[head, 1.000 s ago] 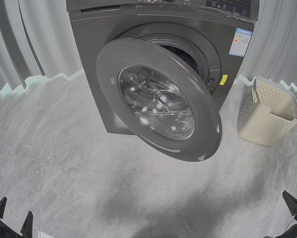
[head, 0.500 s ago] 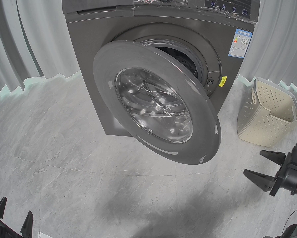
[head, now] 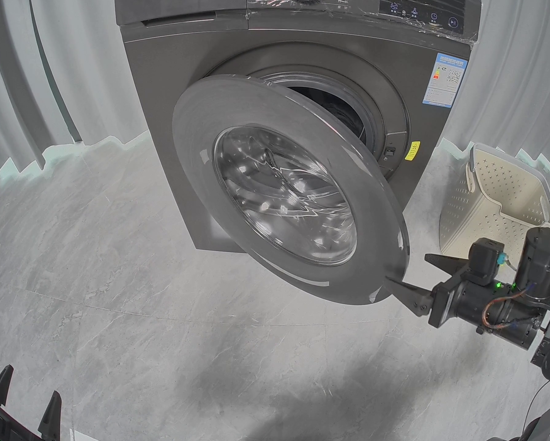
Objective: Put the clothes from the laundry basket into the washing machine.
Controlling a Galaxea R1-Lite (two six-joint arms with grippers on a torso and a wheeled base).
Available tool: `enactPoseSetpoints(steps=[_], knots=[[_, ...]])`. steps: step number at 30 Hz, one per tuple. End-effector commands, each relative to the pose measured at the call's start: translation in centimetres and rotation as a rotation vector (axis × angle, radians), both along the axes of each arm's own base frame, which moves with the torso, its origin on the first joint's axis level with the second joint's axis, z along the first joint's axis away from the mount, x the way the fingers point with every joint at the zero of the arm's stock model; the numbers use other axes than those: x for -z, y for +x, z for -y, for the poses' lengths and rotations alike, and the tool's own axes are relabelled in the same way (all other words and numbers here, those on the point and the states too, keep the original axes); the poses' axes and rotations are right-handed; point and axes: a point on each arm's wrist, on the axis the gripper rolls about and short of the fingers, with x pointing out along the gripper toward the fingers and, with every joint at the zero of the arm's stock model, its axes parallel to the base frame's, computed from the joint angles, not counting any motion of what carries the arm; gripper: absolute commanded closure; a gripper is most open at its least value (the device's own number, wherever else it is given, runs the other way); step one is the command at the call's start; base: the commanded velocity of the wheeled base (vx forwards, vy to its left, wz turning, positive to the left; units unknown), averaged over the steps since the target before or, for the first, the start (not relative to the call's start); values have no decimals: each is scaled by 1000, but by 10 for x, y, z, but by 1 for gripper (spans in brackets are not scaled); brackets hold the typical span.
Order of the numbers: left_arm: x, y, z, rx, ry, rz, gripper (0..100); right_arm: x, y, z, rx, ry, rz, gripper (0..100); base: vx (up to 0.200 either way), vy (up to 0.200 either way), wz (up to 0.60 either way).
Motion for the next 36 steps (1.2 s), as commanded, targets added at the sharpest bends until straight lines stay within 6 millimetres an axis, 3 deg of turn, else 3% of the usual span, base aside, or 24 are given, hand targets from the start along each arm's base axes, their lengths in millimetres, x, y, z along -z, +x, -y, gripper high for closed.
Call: enactPoseSetpoints(steps=[1,2,4,7,13,19,23,25,31,36], knots=[[5,1,0,-2,0,-10,0,14,28,-6,61,-20,-28,0,0,0,0],[5,1,0,1,0,-10,0,17,40,0,110,-9,-9,0,0,0,0],[5,1,0,-1,0,-10,0,18,45,5,136,-2,7,0,0,0,0],[5,1,0,-1,0,-10,0,20,52,30,233,-13,42,0,0,0,0],[5,1,0,-1,2,-10,0,43,29,37,212,-92,-30,0,0,0,0],[5,1,0,-1,3,-8,0,60,-5,8,-8,-106,-86,0,0,0,0],[5,1,0,-1,3,-8,0,52,-15,-18,-144,-63,-38,0,50,0,0],[5,1,0,-1,3,-8,0,43,-12,-28,-167,-16,10,0,200,0,0],[5,1,0,-1,2,-8,0,22,25,-54,-145,102,157,0,200,0,0],[5,1,0,-1,0,-8,0,5,45,-63,-120,158,251,0,200,0,0]])
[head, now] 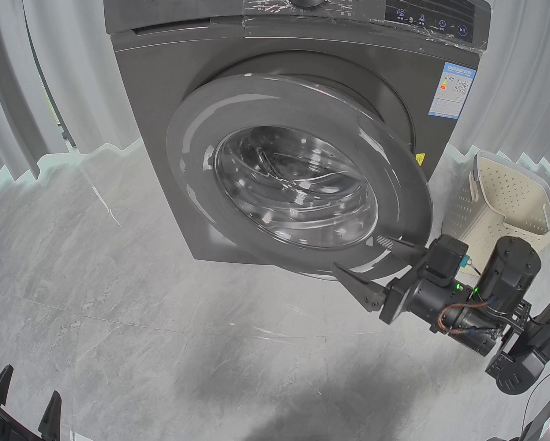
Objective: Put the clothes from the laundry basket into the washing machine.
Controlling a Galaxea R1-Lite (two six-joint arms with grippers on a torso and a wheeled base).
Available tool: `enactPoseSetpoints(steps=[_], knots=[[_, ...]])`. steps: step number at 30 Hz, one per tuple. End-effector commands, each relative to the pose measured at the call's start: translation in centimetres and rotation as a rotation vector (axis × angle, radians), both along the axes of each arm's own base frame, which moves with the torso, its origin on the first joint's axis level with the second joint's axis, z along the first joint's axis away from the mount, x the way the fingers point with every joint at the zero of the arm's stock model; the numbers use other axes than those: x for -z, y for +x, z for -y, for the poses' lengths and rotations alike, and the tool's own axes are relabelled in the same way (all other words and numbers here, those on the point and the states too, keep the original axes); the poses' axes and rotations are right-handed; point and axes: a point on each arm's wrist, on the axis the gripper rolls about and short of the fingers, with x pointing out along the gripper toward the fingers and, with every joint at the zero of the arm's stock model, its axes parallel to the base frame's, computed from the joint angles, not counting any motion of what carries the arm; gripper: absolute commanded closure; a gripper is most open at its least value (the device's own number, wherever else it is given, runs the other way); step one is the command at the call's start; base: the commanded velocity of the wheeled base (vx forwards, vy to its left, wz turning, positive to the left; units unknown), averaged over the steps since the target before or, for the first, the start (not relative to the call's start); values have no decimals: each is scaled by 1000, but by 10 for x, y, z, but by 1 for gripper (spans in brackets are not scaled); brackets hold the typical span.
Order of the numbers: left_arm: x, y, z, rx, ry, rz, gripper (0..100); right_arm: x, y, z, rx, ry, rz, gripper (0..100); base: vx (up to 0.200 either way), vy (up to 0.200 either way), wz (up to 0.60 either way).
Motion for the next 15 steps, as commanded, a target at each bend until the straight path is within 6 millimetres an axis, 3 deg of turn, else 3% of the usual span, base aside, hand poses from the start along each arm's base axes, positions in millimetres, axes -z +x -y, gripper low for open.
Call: enactPoseSetpoints(steps=[1,5,13,15], knots=[[5,0,0,0,-1,-7,0,-11,24,-13,24,55,68,0,200,0,0],[5,0,0,0,-1,-7,0,-23,31,-11,68,89,109,0,200,0,0],[5,0,0,0,1,-7,0,-62,44,13,196,179,238,0,200,0,0],[5,0,0,0,1,-7,0,-66,47,20,222,183,248,0,0,0,0]])
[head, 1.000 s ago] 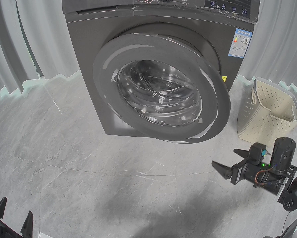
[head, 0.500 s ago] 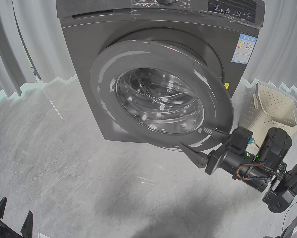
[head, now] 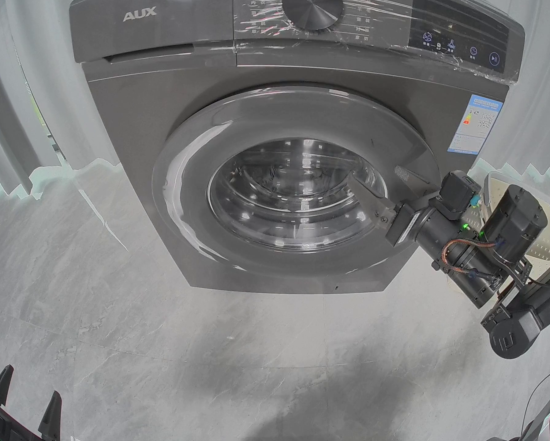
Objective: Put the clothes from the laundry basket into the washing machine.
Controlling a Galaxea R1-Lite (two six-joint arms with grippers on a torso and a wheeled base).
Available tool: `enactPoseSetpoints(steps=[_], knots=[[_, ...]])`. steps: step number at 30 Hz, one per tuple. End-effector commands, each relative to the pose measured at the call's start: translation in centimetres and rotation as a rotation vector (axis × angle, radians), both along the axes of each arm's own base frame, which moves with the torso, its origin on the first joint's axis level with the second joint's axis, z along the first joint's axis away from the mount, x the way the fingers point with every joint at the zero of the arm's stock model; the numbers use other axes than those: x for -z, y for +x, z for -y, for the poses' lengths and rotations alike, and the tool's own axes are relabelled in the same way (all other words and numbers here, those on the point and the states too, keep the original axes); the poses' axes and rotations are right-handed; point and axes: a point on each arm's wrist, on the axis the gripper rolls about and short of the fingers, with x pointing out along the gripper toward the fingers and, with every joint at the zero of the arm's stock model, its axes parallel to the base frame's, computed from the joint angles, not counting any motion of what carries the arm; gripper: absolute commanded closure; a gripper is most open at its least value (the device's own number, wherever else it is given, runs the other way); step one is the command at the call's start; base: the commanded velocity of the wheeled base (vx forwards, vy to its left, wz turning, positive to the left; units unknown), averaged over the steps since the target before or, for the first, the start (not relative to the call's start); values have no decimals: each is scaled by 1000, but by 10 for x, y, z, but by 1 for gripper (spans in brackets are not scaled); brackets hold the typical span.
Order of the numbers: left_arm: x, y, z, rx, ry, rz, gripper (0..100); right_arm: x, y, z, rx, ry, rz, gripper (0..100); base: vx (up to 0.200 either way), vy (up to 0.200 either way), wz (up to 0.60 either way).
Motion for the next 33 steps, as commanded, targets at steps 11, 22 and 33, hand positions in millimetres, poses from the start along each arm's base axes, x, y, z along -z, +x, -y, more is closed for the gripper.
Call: enactPoseSetpoints(steps=[11,22,33], knots=[[5,0,0,-1,-1,-6,0,-17,-25,36,75,12,35,0,0,0,0],[5,0,0,1,-1,-6,0,35,-149,72,-151,-148,-131,0,0,0,0],[5,0,0,3,-1,-6,0,44,-209,146,285,-206,-174,0,0,0,0]])
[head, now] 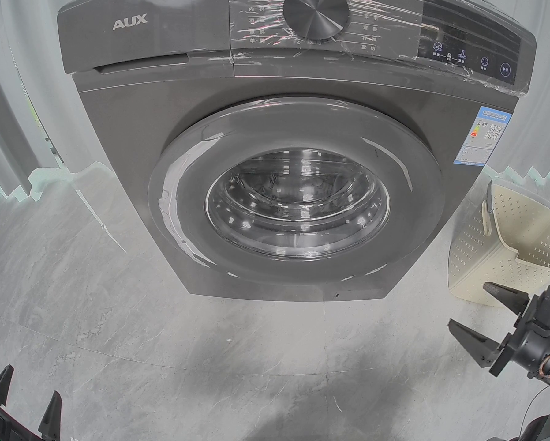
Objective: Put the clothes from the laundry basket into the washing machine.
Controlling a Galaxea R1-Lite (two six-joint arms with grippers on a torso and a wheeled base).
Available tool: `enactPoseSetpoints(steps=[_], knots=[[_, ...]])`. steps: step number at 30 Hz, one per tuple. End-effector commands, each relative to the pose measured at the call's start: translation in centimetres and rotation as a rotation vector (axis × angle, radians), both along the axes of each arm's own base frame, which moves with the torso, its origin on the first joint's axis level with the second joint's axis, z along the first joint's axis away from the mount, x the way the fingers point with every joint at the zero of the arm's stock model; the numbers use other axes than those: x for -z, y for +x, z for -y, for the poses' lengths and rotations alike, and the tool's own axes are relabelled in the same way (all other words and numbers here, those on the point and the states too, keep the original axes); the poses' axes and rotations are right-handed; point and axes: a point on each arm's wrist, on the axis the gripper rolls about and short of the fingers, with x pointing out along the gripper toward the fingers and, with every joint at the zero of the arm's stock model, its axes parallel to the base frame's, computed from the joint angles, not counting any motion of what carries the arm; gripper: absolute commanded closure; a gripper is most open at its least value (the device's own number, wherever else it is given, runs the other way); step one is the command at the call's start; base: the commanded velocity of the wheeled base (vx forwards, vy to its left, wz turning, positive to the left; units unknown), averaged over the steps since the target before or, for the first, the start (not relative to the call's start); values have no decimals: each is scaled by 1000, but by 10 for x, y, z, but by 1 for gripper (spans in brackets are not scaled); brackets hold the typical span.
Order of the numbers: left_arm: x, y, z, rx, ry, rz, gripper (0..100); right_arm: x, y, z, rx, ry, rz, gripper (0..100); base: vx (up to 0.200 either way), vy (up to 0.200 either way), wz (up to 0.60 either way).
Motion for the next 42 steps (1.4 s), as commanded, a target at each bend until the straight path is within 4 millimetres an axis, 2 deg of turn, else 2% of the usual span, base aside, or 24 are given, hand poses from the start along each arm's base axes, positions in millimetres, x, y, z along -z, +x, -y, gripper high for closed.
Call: enactPoseSetpoints(steps=[1,8,13,14,16,23,42], knots=[[5,1,0,2,0,-8,0,2,-64,53,292,-1,123,0,0,0,0],[5,1,0,1,0,-8,0,29,-109,65,464,0,165,0,0,0,0],[5,0,0,2,0,-6,0,38,-117,66,476,0,163,0,0,0,0],[5,1,0,2,0,-8,0,49,-122,66,510,-8,149,0,0,0,0],[5,1,0,2,0,-8,0,58,-126,65,543,-14,135,0,0,0,0],[5,1,0,5,-2,-8,0,66,-127,65,565,17,66,0,0,0,0],[5,1,0,1,-9,-8,0,66,-127,64,536,14,64,0,0,0,0]])
